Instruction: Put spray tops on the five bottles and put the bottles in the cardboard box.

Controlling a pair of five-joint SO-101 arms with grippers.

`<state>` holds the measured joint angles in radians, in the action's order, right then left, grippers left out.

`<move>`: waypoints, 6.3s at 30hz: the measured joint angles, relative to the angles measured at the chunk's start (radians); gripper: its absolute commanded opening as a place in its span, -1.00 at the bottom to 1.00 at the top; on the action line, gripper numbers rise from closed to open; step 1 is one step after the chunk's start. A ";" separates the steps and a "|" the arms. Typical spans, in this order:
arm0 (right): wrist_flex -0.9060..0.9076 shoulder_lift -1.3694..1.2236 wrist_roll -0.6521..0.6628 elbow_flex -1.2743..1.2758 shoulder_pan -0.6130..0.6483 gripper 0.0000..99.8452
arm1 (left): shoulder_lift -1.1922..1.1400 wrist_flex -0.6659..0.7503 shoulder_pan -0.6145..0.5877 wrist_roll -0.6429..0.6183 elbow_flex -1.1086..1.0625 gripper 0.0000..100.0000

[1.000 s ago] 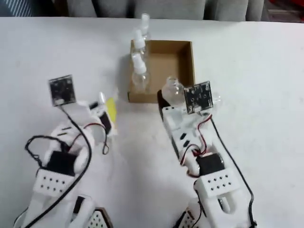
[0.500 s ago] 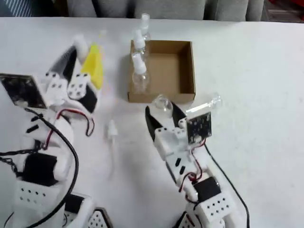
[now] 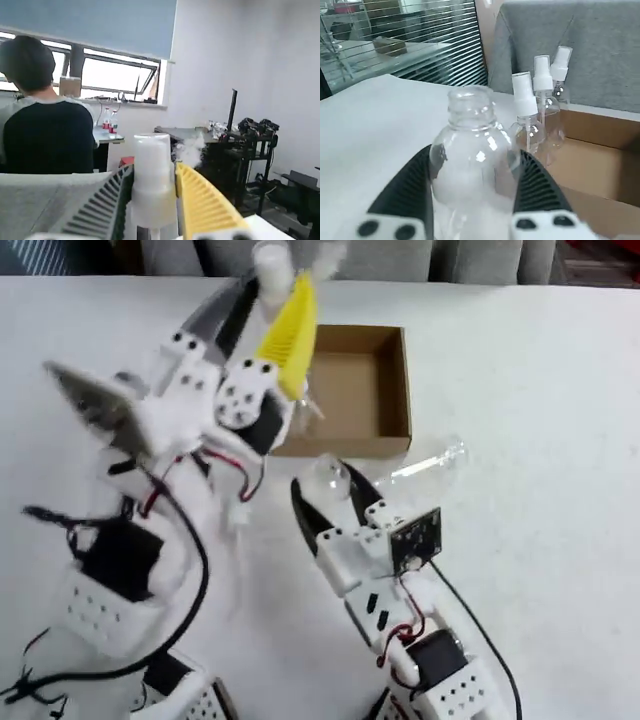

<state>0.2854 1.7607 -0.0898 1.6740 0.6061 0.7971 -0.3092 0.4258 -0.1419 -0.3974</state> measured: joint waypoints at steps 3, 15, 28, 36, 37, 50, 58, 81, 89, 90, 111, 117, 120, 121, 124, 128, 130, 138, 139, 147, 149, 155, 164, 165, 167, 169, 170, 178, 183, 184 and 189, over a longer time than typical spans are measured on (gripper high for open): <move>0.026 0.020 0.006 0.000 0.008 -0.97 | -0.048 -0.020 0.005 0.002 0.009 -0.96; 0.026 0.026 0.006 0.000 0.009 -0.97 | 0.031 -0.054 0.035 0.002 -0.066 -0.96; 0.026 0.026 0.006 0.000 0.009 -0.97 | 0.160 -0.080 0.051 0.002 -0.210 -0.96; 0.026 0.026 0.006 0.000 0.008 -0.97 | 0.198 -0.078 0.080 0.003 -0.203 -0.96; 0.026 0.026 0.006 0.000 0.008 -0.97 | 0.198 -0.078 0.080 0.003 -0.190 -0.96; 0.044 0.026 0.006 0.000 0.009 -0.97 | 0.198 -0.078 0.063 0.003 -0.147 -0.96; 0.044 0.026 0.006 0.000 0.009 -0.97 | 0.201 -0.077 0.061 0.003 -0.242 -0.96; 0.044 0.026 0.006 0.000 0.011 -0.97 | 0.265 -0.077 0.127 0.003 -0.540 -0.96; 0.044 0.026 0.006 0.000 0.008 -0.97 | 0.374 0.107 0.129 0.002 -0.786 -0.96; 0.044 0.026 0.006 0.000 0.006 -0.97 | 0.381 0.118 0.130 0.002 -0.806 -0.96; 0.044 0.026 0.008 0.000 0.011 -0.97 | 0.531 0.130 0.132 0.008 -0.933 -0.55; 0.044 0.026 0.008 0.000 0.011 -0.97 | 0.629 0.049 0.132 0.008 -0.945 -0.55; 0.044 0.026 0.008 0.000 0.011 -0.97 | 0.666 0.049 0.132 0.008 -0.945 -0.55; 0.044 0.026 0.008 0.000 0.011 -0.97 | 0.677 0.049 0.132 0.008 -0.945 -0.55; 0.044 0.026 0.008 0.000 0.011 -0.97 | 0.710 0.043 0.124 0.008 -0.945 -0.56; 0.044 0.026 0.008 0.000 0.011 -0.97 | 0.802 -0.054 0.100 0.009 -0.945 -0.56; 0.044 0.026 0.008 0.000 0.011 -0.97 | 0.879 -0.133 0.098 0.009 -0.945 -0.56; 0.044 0.026 0.008 0.000 0.011 -0.97 | 1.010 -0.485 0.020 0.009 -0.934 -0.56; 0.044 0.026 0.008 0.000 0.011 -0.97 | 1.011 -0.496 0.017 0.009 -0.936 -0.56; 0.043 0.023 0.011 0.000 -0.020 -0.97 | 1.030 -0.474 0.014 -0.054 -1.060 -0.56; 0.043 0.023 0.011 0.000 -0.029 -0.97 | 1.030 -0.442 0.014 -0.058 -1.082 -0.56; 0.014 0.021 0.011 0.000 -0.034 -0.97 | 1.031 -0.371 0.021 -0.063 -1.119 -0.98; -0.098 0.026 0.008 0.000 -0.029 -0.97 | 1.008 -0.384 0.046 -0.060 -1.151 -0.96; -0.110 0.026 0.008 0.000 -0.029 -0.97 | 1.008 -0.385 0.061 -0.060 -1.152 -0.96; -0.137 0.028 0.008 0.000 -0.029 -0.97 | 1.011 -0.385 0.080 -0.058 -1.152 -0.96; -0.169 0.028 0.008 0.000 -0.029 -0.97 | 1.013 -0.388 0.094 -0.058 -1.152 -0.96; -0.184 0.028 0.008 0.000 -0.029 -0.97 | 1.016 -0.394 0.094 -0.058 -1.152 -0.96; -0.261 -0.153 0.008 -0.094 -0.031 -0.97 | 1.016 -0.402 0.110 -0.029 -1.189 -0.96; -0.434 -0.471 0.008 -0.204 -0.029 -0.97 | 1.016 -0.402 0.169 -0.018 -1.200 -0.96; -0.470 -0.540 0.008 -0.224 -0.029 -0.97 | 1.016 -0.402 0.183 -0.018 -1.200 -0.96; -0.578 -0.832 0.008 -0.324 -0.029 -0.97 | 1.016 -0.402 0.230 -0.018 -1.209 -0.96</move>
<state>-0.2931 0.9291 -0.0821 1.3502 0.5769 1.8128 -0.7112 0.6559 -0.1603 -1.6065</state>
